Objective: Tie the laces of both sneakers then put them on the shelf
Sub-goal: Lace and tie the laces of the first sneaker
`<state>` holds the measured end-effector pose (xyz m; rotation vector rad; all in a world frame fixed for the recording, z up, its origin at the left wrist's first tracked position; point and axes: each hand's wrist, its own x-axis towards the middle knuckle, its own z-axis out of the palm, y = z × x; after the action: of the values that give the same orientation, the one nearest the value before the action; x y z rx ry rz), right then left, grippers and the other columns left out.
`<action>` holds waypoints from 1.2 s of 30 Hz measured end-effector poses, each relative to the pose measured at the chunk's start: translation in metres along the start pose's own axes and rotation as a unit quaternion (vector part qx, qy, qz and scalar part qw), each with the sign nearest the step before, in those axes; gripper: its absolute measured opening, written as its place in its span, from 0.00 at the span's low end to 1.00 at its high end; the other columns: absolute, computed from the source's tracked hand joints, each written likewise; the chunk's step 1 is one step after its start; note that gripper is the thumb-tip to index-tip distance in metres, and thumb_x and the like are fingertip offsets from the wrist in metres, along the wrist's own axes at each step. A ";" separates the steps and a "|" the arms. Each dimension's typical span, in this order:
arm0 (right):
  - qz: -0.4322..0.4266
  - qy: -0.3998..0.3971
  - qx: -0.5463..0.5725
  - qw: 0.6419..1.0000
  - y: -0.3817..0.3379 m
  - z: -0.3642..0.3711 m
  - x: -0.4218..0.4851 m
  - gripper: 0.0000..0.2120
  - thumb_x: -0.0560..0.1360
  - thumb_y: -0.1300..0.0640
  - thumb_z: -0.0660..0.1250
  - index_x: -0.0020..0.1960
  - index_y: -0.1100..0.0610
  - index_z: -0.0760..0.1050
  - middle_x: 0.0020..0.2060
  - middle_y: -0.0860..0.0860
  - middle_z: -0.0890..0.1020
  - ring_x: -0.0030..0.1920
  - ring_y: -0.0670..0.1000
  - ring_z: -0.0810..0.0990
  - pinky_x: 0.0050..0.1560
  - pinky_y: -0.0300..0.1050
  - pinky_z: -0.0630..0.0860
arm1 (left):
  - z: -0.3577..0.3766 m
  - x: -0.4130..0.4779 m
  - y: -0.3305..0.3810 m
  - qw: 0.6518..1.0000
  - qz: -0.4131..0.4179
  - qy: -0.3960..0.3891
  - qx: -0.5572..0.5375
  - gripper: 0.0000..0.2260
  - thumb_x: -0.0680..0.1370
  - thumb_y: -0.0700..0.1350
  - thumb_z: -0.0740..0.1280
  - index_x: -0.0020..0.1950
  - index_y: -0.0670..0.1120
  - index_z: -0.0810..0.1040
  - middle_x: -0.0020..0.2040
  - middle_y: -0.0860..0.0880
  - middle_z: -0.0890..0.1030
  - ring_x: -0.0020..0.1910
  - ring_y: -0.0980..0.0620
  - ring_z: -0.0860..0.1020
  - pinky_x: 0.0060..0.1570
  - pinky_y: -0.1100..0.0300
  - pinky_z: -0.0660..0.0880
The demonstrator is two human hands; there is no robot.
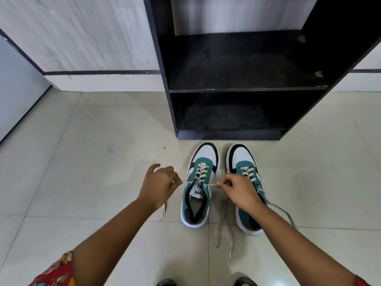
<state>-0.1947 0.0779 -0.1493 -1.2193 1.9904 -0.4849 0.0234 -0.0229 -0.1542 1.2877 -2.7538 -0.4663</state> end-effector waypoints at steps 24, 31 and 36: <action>0.157 -0.012 0.243 0.957 -0.008 0.044 -0.014 0.26 0.69 0.32 0.60 0.35 0.55 0.77 0.29 0.52 0.77 0.32 0.53 0.76 0.39 0.53 0.71 | 0.013 -0.014 0.050 0.719 -0.438 -0.075 -0.534 0.22 0.77 0.59 0.59 0.41 0.41 0.77 0.34 0.46 0.76 0.33 0.50 0.74 0.35 0.59 0.70; 0.118 0.036 0.418 0.900 -0.033 0.050 0.004 0.05 0.75 0.61 0.65 0.45 0.63 0.78 0.42 0.55 0.83 0.46 0.52 0.80 0.49 0.41 0.75 | 0.032 0.009 0.057 0.685 -0.420 -0.063 -0.592 0.09 0.70 0.48 0.68 0.44 0.43 0.80 0.43 0.41 0.84 0.43 0.44 0.81 0.47 0.50 0.78; -0.017 -0.004 0.325 0.945 -0.038 0.037 0.003 0.11 0.79 0.57 0.57 0.56 0.51 0.77 0.42 0.46 0.82 0.45 0.44 0.79 0.48 0.35 0.74 | 0.007 0.010 0.064 0.739 -0.274 0.015 -0.615 0.12 0.75 0.45 0.58 0.52 0.40 0.76 0.51 0.40 0.80 0.49 0.49 0.79 0.49 0.66 0.76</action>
<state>-0.1449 0.0591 -0.1504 -0.8273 1.5996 -1.0510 -0.0312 0.0098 -0.1420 1.4577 -1.2300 -1.8080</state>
